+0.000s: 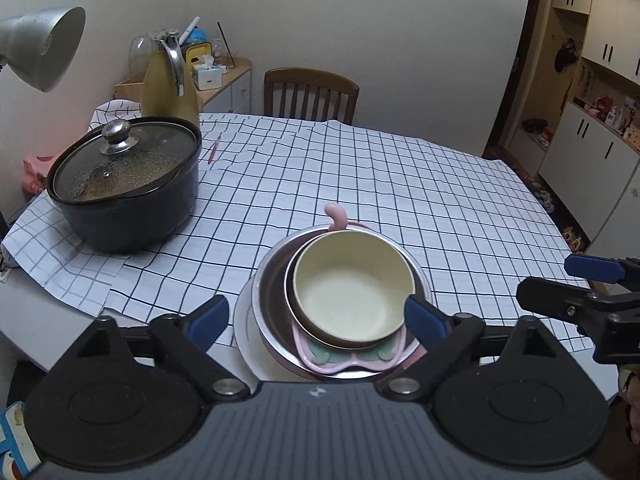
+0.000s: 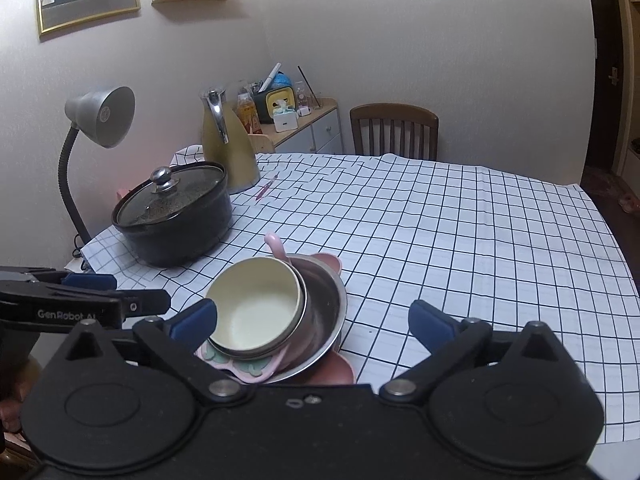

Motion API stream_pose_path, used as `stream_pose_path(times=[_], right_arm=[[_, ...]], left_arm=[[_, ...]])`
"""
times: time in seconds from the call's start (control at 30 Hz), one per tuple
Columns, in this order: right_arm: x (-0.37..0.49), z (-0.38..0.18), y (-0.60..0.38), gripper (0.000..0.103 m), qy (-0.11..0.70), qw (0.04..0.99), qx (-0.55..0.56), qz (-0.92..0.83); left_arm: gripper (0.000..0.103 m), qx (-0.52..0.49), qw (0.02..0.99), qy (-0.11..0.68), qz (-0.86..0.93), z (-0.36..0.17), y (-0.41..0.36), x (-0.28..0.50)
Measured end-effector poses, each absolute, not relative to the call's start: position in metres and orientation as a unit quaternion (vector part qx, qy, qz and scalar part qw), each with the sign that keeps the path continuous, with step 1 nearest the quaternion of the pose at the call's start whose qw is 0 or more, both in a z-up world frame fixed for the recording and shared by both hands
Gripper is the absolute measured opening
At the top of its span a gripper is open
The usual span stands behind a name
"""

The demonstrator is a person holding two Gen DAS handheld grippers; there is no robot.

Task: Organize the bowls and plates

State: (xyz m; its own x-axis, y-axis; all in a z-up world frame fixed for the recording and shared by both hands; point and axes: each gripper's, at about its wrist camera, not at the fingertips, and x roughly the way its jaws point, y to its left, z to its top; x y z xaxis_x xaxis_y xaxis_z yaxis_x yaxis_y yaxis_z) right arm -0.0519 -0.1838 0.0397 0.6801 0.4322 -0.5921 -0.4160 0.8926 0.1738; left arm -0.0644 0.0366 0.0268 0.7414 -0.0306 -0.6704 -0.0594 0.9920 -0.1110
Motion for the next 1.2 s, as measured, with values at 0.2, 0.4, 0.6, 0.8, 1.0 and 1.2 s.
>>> stream_pose_path(times=[0.2, 0.4, 0.6, 0.8, 1.0, 1.2], right_arm=[[-0.057, 0.039, -0.189, 0.103, 0.327, 0.917, 0.018, 0.227], [-0.064, 0.041, -0.194, 0.103, 0.322, 0.919, 0.021, 0.227], [-0.067, 0.045, -0.198, 0.103, 0.318, 0.921, 0.021, 0.225], [-0.068, 0.046, -0.200, 0.103, 0.319, 0.922, 0.023, 0.219], [-0.069, 0.046, -0.199, 0.103, 0.320, 0.921, 0.025, 0.220], [-0.069, 0.044, -0.200, 0.103, 0.326, 0.919, 0.027, 0.220]], left_arm=[[0.100, -0.063, 0.931, 0.361, -0.006, 0.025, 0.029, -0.071], [0.100, -0.072, 0.932, 0.356, -0.008, 0.028, 0.025, -0.078], [0.100, -0.071, 0.934, 0.349, -0.008, 0.032, 0.021, -0.082], [0.100, -0.076, 0.933, 0.353, -0.008, 0.032, 0.019, -0.082], [0.100, -0.070, 0.932, 0.357, -0.009, 0.030, 0.016, -0.083], [0.100, -0.062, 0.932, 0.356, -0.007, 0.029, 0.014, -0.083]])
